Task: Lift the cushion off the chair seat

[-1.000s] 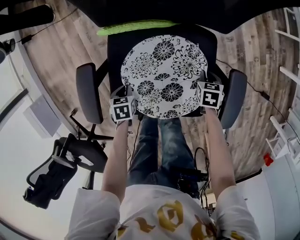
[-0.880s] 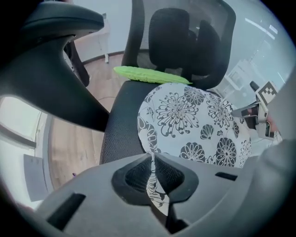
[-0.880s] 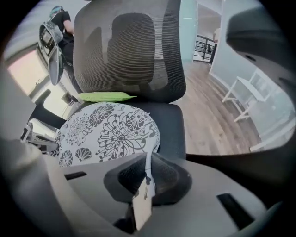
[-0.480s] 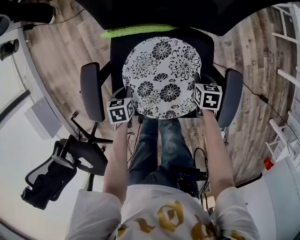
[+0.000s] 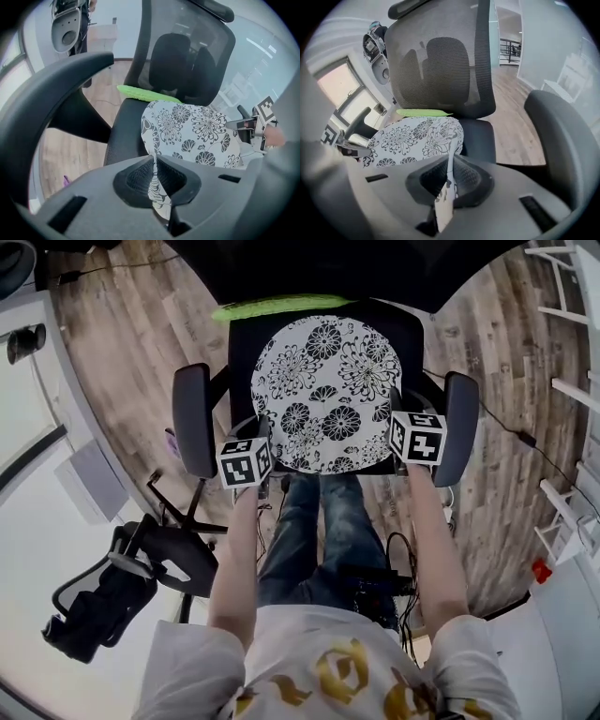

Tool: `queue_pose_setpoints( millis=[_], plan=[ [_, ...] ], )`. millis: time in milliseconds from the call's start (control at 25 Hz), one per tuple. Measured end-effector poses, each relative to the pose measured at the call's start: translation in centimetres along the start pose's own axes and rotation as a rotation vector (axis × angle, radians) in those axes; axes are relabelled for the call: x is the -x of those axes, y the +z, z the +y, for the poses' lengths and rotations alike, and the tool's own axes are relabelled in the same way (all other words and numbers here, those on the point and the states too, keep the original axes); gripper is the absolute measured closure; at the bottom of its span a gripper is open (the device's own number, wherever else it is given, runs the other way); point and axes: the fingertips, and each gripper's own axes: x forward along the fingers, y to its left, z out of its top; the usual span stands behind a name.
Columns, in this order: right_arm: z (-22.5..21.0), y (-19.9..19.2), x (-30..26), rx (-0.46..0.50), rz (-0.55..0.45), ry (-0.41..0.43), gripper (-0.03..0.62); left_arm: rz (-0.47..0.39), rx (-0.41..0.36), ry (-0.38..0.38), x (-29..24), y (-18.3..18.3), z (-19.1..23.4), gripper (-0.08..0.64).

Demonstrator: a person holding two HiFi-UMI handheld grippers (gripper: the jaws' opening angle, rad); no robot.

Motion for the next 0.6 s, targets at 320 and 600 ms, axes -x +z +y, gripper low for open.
queue_pose_setpoints(
  millis=[320, 600],
  plan=[
    [-0.8, 0.4, 1.2, 0.129, 0.02, -0.11, 0.572, 0.018, 0.023, -0.004, 2.0, 0.6, -0.1, 0.54],
    [0.0, 0.3, 2.9, 0.21, 0.026, -0.092, 0.572, 0.023, -0.009, -0.012, 3.6, 1.2, -0.3, 0.54]
  ],
)
